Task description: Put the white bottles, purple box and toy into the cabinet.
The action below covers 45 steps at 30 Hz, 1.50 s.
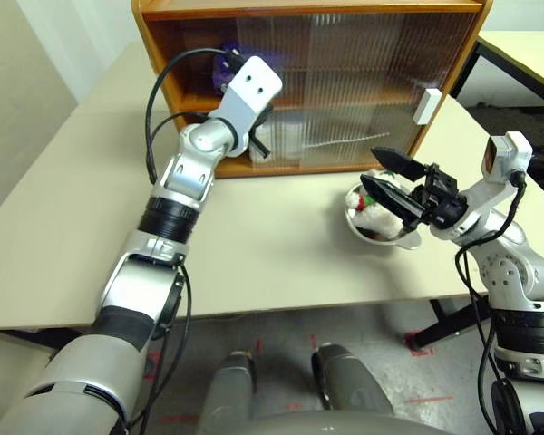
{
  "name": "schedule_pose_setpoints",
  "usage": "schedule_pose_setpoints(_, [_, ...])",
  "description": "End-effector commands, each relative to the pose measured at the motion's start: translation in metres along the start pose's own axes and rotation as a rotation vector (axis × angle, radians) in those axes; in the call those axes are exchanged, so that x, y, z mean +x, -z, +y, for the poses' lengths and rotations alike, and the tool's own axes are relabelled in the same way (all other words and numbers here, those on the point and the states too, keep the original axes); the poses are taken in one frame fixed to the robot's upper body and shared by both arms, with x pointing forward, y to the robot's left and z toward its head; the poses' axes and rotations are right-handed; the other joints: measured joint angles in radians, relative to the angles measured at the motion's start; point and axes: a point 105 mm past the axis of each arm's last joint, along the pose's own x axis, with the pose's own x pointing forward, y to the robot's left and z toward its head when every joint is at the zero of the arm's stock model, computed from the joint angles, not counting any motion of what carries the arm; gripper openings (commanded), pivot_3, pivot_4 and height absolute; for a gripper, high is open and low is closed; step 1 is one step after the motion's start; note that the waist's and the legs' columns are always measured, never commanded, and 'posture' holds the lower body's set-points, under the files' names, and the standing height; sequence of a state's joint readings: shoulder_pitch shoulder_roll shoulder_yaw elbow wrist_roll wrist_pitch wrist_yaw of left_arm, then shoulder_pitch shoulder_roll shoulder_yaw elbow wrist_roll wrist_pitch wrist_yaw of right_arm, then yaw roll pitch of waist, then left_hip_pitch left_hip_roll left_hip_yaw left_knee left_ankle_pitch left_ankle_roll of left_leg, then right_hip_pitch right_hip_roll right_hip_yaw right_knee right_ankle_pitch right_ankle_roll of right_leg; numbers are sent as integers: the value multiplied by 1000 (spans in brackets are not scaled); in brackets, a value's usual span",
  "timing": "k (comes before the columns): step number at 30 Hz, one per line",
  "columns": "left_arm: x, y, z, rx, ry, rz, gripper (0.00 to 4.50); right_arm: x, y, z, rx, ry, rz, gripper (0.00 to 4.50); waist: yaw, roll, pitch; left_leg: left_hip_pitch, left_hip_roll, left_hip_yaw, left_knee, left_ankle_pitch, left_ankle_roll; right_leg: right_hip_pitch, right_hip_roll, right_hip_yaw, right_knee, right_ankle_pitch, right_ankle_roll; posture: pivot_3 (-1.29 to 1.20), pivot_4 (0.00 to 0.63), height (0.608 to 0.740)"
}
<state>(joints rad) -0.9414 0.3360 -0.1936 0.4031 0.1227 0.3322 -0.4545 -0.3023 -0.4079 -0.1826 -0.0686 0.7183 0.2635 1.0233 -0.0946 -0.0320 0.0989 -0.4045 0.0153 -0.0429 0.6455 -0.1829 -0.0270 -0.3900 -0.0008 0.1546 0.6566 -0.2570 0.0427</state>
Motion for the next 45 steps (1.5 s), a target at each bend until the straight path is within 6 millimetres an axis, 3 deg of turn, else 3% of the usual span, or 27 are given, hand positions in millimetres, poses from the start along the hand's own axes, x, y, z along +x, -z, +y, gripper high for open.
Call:
schedule_pose_setpoints(1, [-12,19,19,-9,-74,60,22,1,2,-1,-19,-10,8,4500,2,-1,-2,0,0,0,0,0,0,0,0,0,0,0,0,105,0,740])
schedule_pose_setpoints(7, [-28,31,29,4,-99,84,22,-1,6,0,-18,-22,19,4500,3,-1,-3,0,0,0,0,0,0,0,0,0,0,0,0,112,0,740])
schedule_pose_setpoints(11, [-44,40,46,11,-142,110,22,-2,7,2,-20,-48,42,4500,4,-1,-3,0,0,0,0,0,0,0,0,0,1,0,0,118,0,740])
schedule_pose_setpoints(22, [-64,53,64,-10,-219,152,22,1,7,-5,-34,-47,36,4500,36,-4,-5,0,0,0,0,0,0,0,0,-1,1,0,0,130,0,740])
schedule_pose_setpoints(25, [-66,49,65,-31,-219,119,22,0,7,-5,-36,-46,37,4500,37,-4,-6,0,0,0,0,0,0,0,0,-1,1,0,-1,130,0,740])
schedule_pose_setpoints(29, [-64,19,58,-232,-168,-104,22,-4,5,-8,-44,-35,45,4500,40,-5,-6,0,0,0,0,0,0,0,0,-1,1,0,-1,126,0,740])
schedule_pose_setpoints(33, [-76,-3,35,-380,3,-298,979,-12,1,-14,-59,-12,76,4500,45,-4,-9,0,0,1,0,0,0,0,-1,-1,1,0,-1,73,0,740])
schedule_pose_setpoints(41, [-102,5,9,-480,200,-362,4216,-38,-3,-31,-106,68,190,4500,29,-7,-13,0,1,3,1,1,1,0,-1,0,1,-4,-8,39,0,740])
schedule_pose_setpoints(42, [-104,6,8,-498,210,-372,4478,-40,-2,-34,-115,83,216,4500,28,-8,-13,0,1,3,1,1,1,0,-1,0,0,-5,-8,39,0,740])
schedule_pose_setpoints(45, [-109,11,-2,-525,258,-356,4478,-47,-7,-47,-158,142,263,4500,25,-9,-14,0,1,3,2,0,0,0,-1,0,0,-5,-9,41,0,740])
